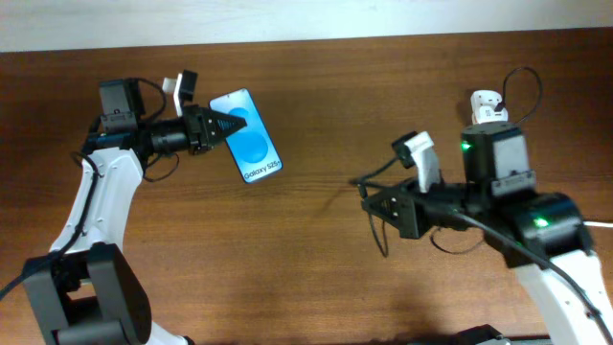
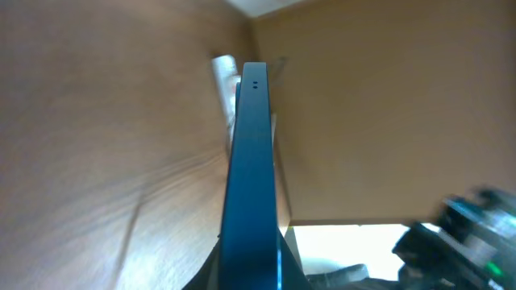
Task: Plug charger to phone and switch on socket
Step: 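Carry the plug with the right gripper to the phone's bottom port, then push the plug into the phone port with the right gripper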
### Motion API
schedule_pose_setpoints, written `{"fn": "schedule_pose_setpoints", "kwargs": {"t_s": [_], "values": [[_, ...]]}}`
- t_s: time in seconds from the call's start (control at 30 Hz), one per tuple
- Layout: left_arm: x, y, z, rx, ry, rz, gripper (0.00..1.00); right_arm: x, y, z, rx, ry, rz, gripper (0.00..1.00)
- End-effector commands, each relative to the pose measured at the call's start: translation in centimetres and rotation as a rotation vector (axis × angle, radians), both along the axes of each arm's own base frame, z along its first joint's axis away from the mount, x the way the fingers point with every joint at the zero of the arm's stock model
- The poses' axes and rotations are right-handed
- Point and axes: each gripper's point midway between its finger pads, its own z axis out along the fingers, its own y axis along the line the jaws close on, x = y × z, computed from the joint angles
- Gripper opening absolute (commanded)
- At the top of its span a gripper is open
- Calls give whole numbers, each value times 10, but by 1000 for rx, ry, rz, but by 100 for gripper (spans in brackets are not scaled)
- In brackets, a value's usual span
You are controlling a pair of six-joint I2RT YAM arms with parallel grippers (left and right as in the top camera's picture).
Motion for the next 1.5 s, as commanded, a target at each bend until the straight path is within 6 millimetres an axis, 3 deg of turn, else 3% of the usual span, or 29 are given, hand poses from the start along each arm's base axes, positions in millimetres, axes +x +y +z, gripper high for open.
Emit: {"fn": "schedule_pose_setpoints", "kwargs": {"t_s": [0.0,0.2,0.37,0.73,1.23,1.47], "values": [[-9,-17,28,-107,-27,-102,0,-3,21,-2,75,55,60,4],[-3,-47,57,-152,-19,-164,0,14,68,-38,-17,98,71,4],[-5,-47,58,-168,32,-170,0,19,87,-29,3,29,78,4],[-20,-75,59,-171,39,-251,0,26,86,-28,-5,9,42,4],[-20,-76,59,-178,90,-243,0,26,83,-33,-14,59,7,4],[-29,-82,66,-192,37,-312,0,31,83,-32,-15,55,-27,4]]}}
